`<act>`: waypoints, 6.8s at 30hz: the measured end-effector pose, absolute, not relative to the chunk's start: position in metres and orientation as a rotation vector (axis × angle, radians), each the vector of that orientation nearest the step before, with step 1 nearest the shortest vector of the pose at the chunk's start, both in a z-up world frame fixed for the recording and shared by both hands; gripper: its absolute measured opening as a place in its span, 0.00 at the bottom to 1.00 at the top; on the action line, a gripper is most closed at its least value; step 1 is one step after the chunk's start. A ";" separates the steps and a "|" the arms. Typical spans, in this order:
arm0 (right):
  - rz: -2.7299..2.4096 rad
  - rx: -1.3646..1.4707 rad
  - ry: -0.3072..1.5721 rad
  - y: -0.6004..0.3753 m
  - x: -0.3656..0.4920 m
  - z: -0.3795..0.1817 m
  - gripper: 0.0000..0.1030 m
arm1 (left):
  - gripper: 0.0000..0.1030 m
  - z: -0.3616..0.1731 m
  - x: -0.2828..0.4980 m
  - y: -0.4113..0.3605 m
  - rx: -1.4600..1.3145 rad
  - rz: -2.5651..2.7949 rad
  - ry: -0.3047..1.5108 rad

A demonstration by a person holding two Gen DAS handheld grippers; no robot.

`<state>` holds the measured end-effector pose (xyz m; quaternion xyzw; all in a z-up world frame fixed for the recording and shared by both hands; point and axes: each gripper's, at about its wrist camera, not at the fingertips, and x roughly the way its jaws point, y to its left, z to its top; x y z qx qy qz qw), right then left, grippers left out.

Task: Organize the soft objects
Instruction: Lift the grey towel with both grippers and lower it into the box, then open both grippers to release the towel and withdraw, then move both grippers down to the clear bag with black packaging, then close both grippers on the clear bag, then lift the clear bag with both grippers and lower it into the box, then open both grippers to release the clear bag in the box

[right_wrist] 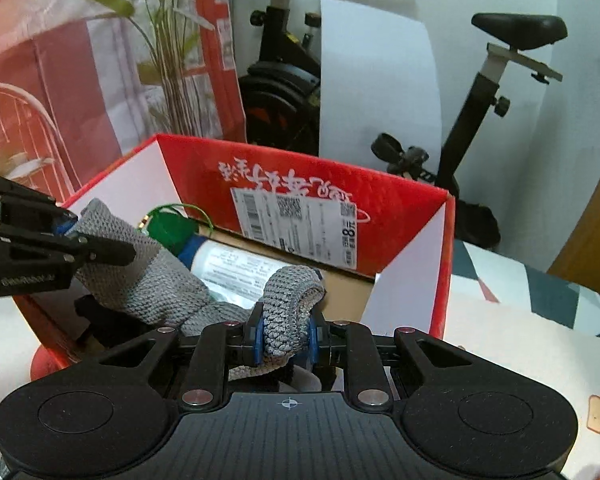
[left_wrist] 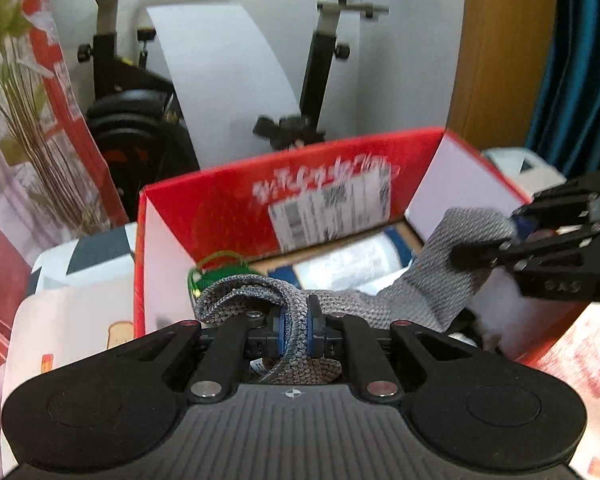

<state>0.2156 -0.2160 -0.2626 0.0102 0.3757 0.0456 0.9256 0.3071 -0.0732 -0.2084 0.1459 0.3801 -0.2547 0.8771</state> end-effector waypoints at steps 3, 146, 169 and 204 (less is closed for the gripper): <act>0.091 0.014 0.788 -0.217 0.218 -0.264 0.18 | 0.10 -0.216 0.309 -0.072 0.331 -0.531 0.817; 0.338 -0.238 0.632 -0.174 0.035 -0.198 0.24 | 0.34 -0.187 0.151 0.070 -0.073 -0.667 0.780; 0.175 -0.416 0.573 -0.196 0.143 -0.252 0.23 | 0.34 -0.177 0.282 -0.032 0.142 -0.572 0.677; 0.057 -0.290 0.950 -0.202 0.236 -0.263 0.66 | 0.85 -0.204 0.317 -0.051 0.337 -0.599 0.906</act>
